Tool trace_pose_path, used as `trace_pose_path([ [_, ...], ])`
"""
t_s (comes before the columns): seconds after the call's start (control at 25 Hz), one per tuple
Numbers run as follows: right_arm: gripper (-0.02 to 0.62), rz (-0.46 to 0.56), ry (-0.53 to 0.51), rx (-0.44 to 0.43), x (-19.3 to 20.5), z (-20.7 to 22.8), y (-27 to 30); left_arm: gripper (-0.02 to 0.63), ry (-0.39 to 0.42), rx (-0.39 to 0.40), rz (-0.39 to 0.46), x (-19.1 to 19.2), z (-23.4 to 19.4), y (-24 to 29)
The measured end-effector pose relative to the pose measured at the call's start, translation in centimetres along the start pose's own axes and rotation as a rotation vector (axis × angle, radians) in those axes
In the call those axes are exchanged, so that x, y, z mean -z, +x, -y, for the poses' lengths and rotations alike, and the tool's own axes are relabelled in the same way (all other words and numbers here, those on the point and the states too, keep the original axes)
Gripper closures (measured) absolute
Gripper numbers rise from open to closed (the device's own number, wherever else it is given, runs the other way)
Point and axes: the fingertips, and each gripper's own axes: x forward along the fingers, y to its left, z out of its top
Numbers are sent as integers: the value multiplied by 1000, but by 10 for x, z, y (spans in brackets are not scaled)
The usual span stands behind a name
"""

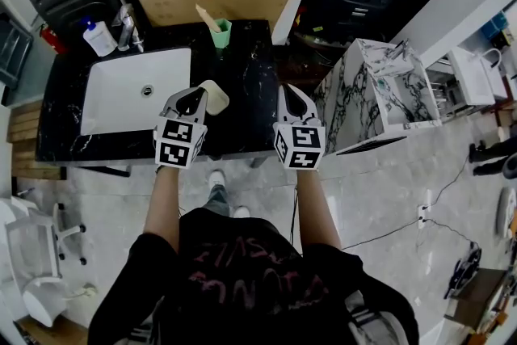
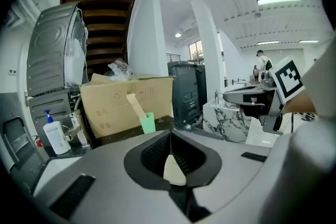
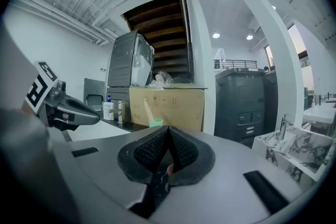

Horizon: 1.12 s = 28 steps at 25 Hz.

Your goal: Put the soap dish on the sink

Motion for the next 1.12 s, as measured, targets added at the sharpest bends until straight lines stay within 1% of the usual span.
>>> trace_pose_path([
  [0.32, 581, 34, -14, -6, -11, -9, -19, 591, -3, -69, 126, -41, -11, -39],
  [0.48, 581, 53, -22, 1, -16, -10, -28, 591, 16, -104, 195, -65, -17, -60],
  [0.6, 581, 68, -25, 10, -22, -8, -33, 589, 18, -135, 229, -77, -24, -74],
  [0.84, 581, 99, -54, 6, -33, -16, -45, 591, -33, -147, 248, -72, -25, -92],
  [1.12, 583, 118, -59, 4, -40, -22, -53, 591, -36, -164, 263, -68, -26, -107],
])
